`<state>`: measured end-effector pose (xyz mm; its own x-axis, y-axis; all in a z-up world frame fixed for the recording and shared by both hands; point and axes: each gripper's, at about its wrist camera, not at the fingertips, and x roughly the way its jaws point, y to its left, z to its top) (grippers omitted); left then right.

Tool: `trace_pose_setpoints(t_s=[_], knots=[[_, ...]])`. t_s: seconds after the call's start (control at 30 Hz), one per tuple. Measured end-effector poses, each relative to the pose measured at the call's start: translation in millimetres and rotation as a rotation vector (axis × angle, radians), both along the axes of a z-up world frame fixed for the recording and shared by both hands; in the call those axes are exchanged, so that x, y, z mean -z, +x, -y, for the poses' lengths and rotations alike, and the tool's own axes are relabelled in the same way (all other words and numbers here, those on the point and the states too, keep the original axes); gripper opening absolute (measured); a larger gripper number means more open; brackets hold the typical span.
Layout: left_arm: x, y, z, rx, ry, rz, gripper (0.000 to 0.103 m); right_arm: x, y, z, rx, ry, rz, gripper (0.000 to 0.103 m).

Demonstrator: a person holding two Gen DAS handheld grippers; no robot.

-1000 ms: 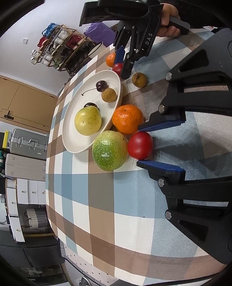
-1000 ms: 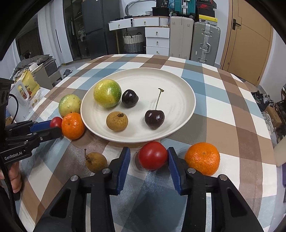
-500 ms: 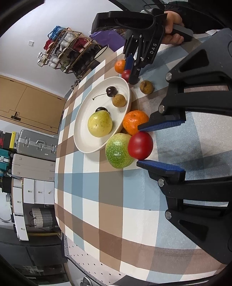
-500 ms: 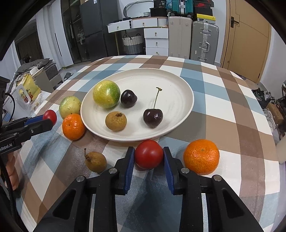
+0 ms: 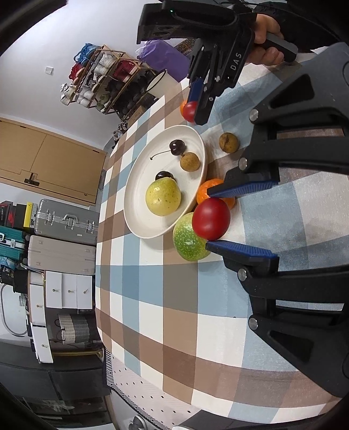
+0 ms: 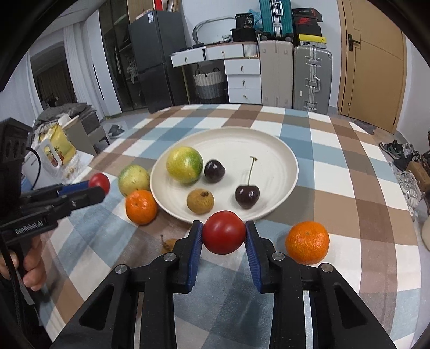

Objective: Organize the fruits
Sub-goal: 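Carry both red tomatoes with both grippers over the white plate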

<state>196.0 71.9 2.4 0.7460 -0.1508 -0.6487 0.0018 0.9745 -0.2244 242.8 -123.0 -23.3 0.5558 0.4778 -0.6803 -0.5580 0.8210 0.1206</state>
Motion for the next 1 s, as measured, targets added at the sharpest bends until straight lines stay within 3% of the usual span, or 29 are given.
trace_pose_setpoints(t_s=[0.53, 1.0], knots=[[-16, 29, 33, 0.055, 0.058, 0.043, 0.03, -27, 6, 3, -0.012, 0.077, 0.053, 0.032], [-11, 68, 43, 0.069, 0.07, 0.059, 0.03, -35, 30, 5, 0.004, 0.105, 0.09, 0.032]])
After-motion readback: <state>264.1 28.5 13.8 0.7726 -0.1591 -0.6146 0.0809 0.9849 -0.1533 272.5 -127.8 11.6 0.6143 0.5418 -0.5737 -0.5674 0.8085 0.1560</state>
